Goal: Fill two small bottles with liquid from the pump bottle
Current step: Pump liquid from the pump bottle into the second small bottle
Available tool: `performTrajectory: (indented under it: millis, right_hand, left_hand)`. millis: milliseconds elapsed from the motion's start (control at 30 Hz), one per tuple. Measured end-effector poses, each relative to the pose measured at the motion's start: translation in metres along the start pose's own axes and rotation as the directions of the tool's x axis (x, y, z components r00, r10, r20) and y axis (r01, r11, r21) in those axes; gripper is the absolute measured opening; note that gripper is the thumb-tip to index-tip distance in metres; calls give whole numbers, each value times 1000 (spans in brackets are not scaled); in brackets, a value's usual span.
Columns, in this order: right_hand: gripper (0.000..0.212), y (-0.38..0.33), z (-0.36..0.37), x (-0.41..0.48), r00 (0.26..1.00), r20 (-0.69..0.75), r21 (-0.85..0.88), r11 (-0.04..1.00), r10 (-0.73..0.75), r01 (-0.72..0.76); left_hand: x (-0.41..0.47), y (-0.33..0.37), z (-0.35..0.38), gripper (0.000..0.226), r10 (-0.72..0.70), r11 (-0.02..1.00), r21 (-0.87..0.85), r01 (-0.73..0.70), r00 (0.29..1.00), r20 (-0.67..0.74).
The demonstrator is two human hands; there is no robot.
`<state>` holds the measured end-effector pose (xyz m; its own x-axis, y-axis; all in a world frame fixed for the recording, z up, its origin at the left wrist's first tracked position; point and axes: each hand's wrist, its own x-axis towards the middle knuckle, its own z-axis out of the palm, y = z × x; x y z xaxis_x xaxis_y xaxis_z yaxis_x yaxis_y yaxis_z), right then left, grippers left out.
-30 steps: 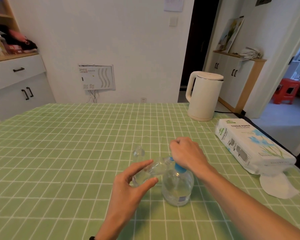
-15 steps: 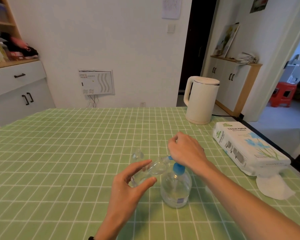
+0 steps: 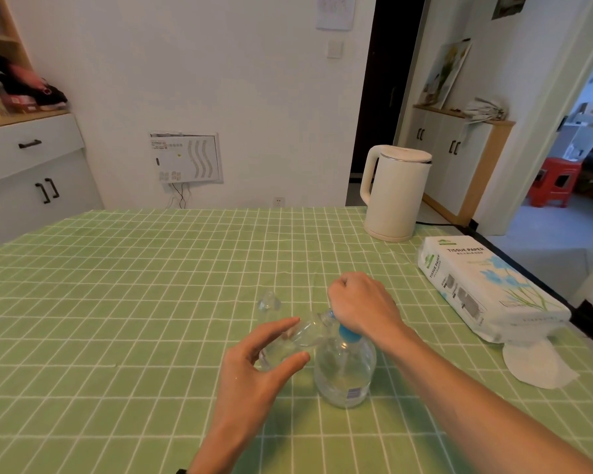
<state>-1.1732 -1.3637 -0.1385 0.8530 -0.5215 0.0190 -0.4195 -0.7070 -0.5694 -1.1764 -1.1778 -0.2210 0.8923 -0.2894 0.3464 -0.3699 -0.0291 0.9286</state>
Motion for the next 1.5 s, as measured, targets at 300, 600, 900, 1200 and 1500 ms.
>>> performTrajectory:
  millis: [300,600,900,1200,1500]
  right_hand:
    - [28,-5,-8,8,997,69,27,999,-20,18]
    - [26,2,1,6,995,92,71,997,27,-34]
    - [25,-1,-3,5,996,90,63,998,22,-28]
    - [25,-2,-6,10,994,111,61,998,25,-32]
    - [27,2,1,5,993,104,69,996,49,-56]
  left_hand:
    - [3,6,-3,52,24,1000,-15,-24,1000,-2]
    - [2,-1,-4,47,19,1000,-17,-19,1000,7]
    - [0,-3,-4,50,12,999,-31,-12,1000,15]
    - [1,-3,-6,51,6,1000,-26,-5,1000,23]
    - [0,-3,-5,52,12,1000,-18,-12,1000,7]
